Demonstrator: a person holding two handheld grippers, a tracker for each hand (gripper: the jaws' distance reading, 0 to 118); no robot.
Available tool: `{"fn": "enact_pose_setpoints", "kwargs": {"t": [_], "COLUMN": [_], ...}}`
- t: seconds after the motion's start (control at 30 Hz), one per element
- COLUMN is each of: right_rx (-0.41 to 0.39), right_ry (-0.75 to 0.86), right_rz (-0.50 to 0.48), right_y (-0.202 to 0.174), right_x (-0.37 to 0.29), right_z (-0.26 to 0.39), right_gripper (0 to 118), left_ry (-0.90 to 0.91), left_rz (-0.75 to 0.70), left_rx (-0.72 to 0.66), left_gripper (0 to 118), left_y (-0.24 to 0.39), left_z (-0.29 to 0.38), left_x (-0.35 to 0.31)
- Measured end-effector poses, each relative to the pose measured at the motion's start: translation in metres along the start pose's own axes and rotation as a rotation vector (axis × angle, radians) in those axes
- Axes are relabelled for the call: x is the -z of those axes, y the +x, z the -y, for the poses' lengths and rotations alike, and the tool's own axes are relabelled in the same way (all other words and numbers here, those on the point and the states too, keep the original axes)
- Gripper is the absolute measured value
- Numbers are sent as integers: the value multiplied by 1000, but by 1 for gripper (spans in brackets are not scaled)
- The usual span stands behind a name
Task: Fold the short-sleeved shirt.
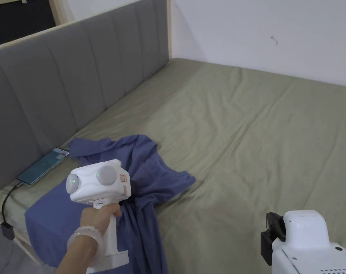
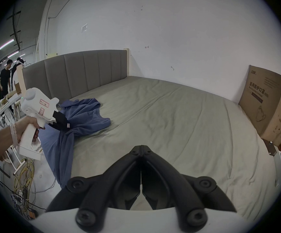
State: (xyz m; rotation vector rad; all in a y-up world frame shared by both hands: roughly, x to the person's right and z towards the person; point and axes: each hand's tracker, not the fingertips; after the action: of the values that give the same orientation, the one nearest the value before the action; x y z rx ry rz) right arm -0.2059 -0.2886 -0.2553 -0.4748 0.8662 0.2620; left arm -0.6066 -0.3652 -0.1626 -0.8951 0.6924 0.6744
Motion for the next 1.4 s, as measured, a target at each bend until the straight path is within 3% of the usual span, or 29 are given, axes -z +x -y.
{"fn": "enact_pose_setpoints", "kwargs": {"t": [0.17,0.43,0.53,0.73,1.0,1.13,1.27,1.4], "right_rx": [42,94,124,165,198,209,242,337], "right_ry": [19,64,87,145,219,227,191,119], "right_rz": [18,78,110,193,393,524,627,689], "right_y": [12,39,54,89,148,180,209,234], "right_x": [-10,-34,-47,-82,-150,-187,-214,-224], "right_z": [-5,-11,-14,-18,-10,6,30,63], "right_gripper": [0,0,0,0,0,0,0,0], "left_ry": [44,162,195,268,298,234,38,-181], "left_rz": [51,135,143,326,701,821,805,695], "left_rx": [-28,33,132,222,483,591,673,776], "left_gripper": [12,12,12,12,12,12,12,11], "left_y": [-3,45,84,178,347,417,471,498], "left_z": [-10,-32,-40,-43,8,62,133,223], "left_x": [-28,-93,-116,-165,-234,-226,-169,-84]}}
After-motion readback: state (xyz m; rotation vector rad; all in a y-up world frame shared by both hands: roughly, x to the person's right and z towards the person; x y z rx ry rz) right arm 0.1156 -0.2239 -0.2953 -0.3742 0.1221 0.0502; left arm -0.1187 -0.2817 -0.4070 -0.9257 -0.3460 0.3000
